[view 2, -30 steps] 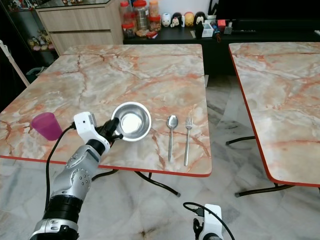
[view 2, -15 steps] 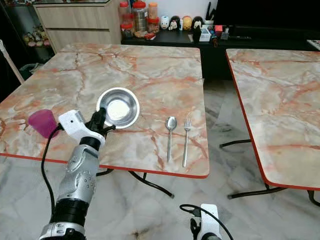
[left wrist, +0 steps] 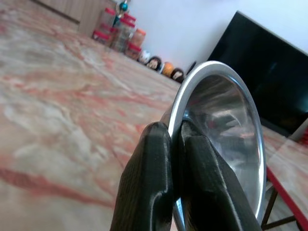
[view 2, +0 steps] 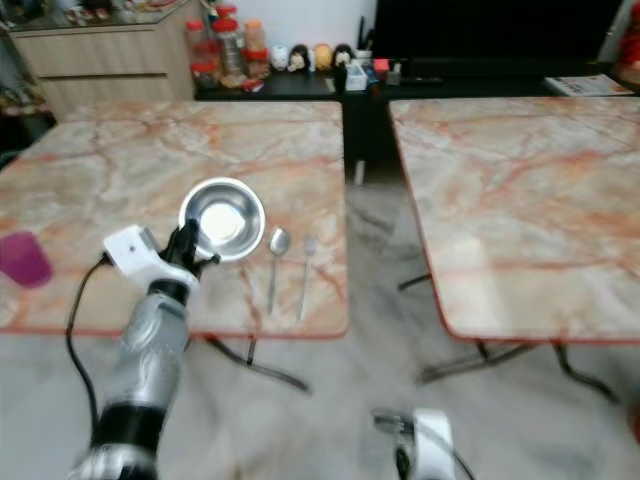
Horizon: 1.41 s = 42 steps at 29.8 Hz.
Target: Setting the table
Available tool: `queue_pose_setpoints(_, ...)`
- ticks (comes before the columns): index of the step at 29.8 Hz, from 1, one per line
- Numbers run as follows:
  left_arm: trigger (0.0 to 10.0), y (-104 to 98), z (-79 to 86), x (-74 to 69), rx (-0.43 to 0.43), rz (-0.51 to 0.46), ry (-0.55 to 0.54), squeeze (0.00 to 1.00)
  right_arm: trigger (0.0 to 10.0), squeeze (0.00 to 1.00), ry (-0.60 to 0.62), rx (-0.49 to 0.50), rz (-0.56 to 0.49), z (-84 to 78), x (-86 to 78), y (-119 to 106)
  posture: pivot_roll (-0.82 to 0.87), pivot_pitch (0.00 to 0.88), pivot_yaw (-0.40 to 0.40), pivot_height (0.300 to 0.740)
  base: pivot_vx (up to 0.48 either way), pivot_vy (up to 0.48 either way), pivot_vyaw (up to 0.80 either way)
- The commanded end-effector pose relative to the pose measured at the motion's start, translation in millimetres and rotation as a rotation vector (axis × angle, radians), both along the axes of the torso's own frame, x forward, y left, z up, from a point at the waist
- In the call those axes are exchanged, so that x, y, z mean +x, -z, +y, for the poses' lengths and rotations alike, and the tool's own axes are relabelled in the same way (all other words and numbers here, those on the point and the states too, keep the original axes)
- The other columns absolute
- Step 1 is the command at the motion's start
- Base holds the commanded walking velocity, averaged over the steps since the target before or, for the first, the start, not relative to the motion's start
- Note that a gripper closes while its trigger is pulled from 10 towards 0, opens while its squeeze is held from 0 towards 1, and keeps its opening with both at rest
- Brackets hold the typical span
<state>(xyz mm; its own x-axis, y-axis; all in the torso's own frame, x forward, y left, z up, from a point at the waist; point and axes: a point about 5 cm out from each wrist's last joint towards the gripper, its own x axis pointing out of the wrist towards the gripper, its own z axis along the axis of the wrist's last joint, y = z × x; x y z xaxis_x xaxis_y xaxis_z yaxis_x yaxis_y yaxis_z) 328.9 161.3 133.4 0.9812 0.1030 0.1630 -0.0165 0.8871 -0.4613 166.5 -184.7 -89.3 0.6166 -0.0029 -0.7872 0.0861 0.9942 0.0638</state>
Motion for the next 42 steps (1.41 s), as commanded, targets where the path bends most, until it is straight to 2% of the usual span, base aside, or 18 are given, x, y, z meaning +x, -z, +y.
queue_pose_setpoints(1,10.0,-3.5,-7.5,2.3,0.011,-0.007,0.023,0.00,10.0,0.00,0.010,-0.015,-0.011,-5.8,1.8,-1.7,0.01,0.000,0.050,0.740,0.000,-0.461,0.00)
queue_pose_setpoints(11,10.0,-6.6,-10.6,3.2,0.007,-0.010,0.034,0.00,10.0,0.00,0.039,-0.001,-0.016,-4.7,0.3,-1.0,0.01,0.021,0.054,0.740,0.000,-0.458,0.00)
queue_pose_setpoints(17,10.0,-4.3,-4.1,-1.5,0.002,-0.008,0.008,0.00,10.0,0.00,0.059,-0.003,-0.020,-7.5,1.9,-2.0,0.02,0.027,0.049,0.740,0.000,-0.452,0.00)
queue_pose_setpoints(20,10.0,-0.8,5.8,-8.4,0.008,-0.001,-0.028,0.00,10.0,0.00,0.060,-0.002,-0.026,-7.0,3.9,-2.9,0.03,0.032,0.047,0.740,0.000,-0.450,0.00)
queue_pose_setpoints(23,10.0,10.8,23.6,-23.7,0.026,0.037,-0.085,0.00,10.0,0.00,0.055,0.001,-0.029,-5.5,5.2,-3.3,0.04,0.042,0.045,0.740,0.000,-0.446,0.00)
queue_pose_setpoints(25,10.0,22.7,36.7,-39.7,0.048,0.079,-0.127,0.00,10.0,0.00,0.054,0.002,-0.028,-5.0,5.4,-3.2,0.05,0.047,0.045,0.740,0.000,-0.444,0.00)
queue_pose_setpoints(28,10.0,30.1,43.2,-49.1,0.064,0.107,-0.145,0.00,10.0,0.00,0.054,0.002,-0.028,-4.7,5.5,-3.2,0.06,0.053,0.045,0.740,0.000,-0.442,0.00)
queue_pose_setpoints(29,10.0,35.1,47.0,-55.3,0.070,0.127,-0.156,0.00,10.0,0.00,0.054,0.002,-0.027,-4.7,5.6,-3.2,0.06,0.054,0.045,0.740,0.000,-0.442,0.00)
queue_pose_setpoints(31,10.0,60.2,64.0,-81.5,0.104,0.228,-0.209,0.00,10.0,0.00,0.053,0.003,-0.026,-4.4,6.1,-3.3,0.07,0.058,0.042,0.740,0.000,-0.441,0.00)
queue_pose_setpoints(33,10.0,65.3,66.7,-86.0,0.110,0.253,-0.215,0.00,10.0,0.00,0.050,0.002,-0.025,-4.3,6.2,-3.3,0.07,0.059,0.042,0.740,0.000,-0.439,0.00)
queue_pose_setpoints(34,10.0,82.3,73.0,-95.1,0.117,0.331,-0.225,0.00,10.0,0.00,0.047,0.002,-0.025,-4.1,6.9,-3.6,0.07,0.066,0.039,0.740,0.000,-0.311,0.00)
queue_pose_setpoints(37,10.0,114.1,79.9,-106.5,0.109,0.483,-0.223,0.00,10.0,0.00,0.044,0.002,-0.026,-3.8,7.9,-3.9,0.07,0.068,0.038,0.740,0.000,-0.104,0.00)
queue_pose_setpoints(38,10.0,130.5,81.7,-111.8,0.076,0.554,-0.213,0.00,10.0,0.00,0.043,0.002,-0.027,-3.3,8.6,-4.2,0.07,0.072,0.038,0.740,0.000,0.000,0.00)
queue_pose_setpoints(41,10.0,152.4,82.6,-120.4,0.088,0.684,-0.185,0.00,10.0,0.00,0.042,0.003,-0.028,-2.9,9.4,-4.4,0.07,0.071,0.037,0.740,0.000,0.000,0.00)
queue_pose_setpoints(42,10.0,168.6,84.2,-130.9,0.082,0.766,-0.177,0.00,10.0,0.00,0.041,0.004,-0.029,-2.2,9.8,-4.6,0.06,0.070,0.039,0.740,0.000,0.000,0.00)
